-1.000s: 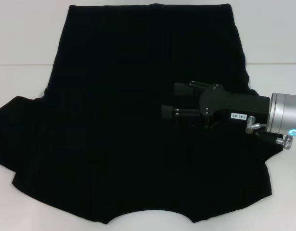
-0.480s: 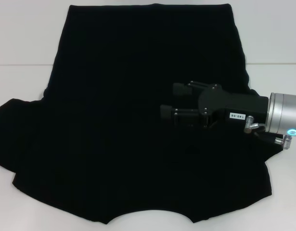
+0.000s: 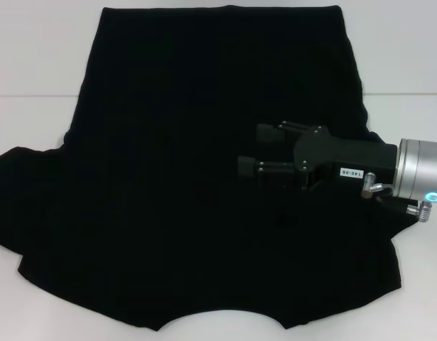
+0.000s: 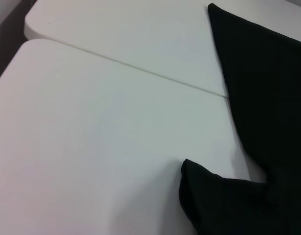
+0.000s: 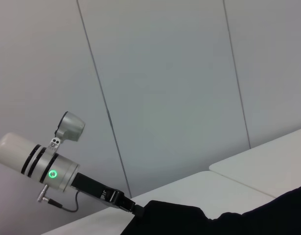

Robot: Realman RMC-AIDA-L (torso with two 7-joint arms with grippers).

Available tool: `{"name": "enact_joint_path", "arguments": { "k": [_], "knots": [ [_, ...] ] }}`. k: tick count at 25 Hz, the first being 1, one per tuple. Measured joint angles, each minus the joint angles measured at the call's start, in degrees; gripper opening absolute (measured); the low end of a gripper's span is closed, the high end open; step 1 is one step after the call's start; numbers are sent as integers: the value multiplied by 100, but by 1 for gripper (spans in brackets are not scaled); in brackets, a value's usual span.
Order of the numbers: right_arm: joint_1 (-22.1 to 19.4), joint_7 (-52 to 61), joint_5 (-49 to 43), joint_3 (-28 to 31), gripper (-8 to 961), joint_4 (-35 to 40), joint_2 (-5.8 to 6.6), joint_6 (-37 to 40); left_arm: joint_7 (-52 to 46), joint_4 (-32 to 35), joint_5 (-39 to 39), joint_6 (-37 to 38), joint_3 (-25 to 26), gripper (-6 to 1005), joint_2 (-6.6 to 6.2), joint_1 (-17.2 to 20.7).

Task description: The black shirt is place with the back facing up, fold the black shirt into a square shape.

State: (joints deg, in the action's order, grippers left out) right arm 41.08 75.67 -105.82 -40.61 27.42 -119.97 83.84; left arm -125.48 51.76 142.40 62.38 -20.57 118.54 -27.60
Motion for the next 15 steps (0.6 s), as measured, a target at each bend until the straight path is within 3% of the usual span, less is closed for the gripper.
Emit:
{"name": "enact_joint_path", "arguments": {
  "k": [15],
  "knots": [
    [2,0,0,0,900,0,0,3,134,-29,-52,160,-208,19,-16,-444]
  ]
}}
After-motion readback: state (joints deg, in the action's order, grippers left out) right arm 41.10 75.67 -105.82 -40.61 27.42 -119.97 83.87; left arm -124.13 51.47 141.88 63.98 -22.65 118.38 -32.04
